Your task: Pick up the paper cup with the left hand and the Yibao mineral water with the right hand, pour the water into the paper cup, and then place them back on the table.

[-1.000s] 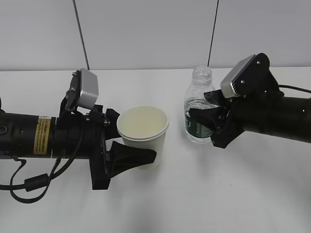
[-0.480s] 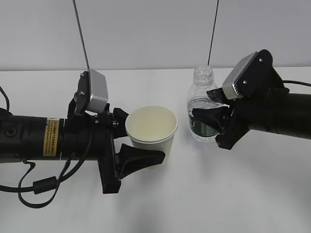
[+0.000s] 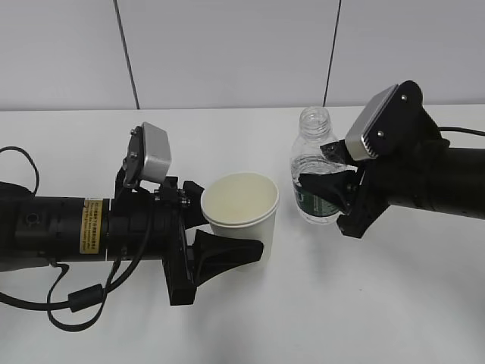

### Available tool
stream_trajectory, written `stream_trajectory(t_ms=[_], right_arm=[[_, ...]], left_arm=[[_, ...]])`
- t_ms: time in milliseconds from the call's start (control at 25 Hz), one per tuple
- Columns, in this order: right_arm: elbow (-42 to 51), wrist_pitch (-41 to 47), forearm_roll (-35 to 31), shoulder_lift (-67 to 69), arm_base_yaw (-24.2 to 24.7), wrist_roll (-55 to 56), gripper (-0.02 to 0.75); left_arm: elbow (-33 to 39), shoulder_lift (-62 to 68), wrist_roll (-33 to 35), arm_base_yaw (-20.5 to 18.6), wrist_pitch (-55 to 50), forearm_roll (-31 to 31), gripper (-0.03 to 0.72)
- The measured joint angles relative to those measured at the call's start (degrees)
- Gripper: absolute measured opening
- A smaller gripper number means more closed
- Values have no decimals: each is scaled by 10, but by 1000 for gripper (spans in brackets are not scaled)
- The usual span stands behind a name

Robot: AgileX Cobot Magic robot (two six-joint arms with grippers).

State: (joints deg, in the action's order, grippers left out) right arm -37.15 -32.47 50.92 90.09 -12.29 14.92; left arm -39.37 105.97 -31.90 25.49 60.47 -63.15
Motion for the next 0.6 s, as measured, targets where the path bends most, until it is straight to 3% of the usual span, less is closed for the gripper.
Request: stream_trajectory(t_ms=[600], right_arm=[[0,0,18,0,0,0,434]], left_arm=[[0,0,4,0,6,-13,435]])
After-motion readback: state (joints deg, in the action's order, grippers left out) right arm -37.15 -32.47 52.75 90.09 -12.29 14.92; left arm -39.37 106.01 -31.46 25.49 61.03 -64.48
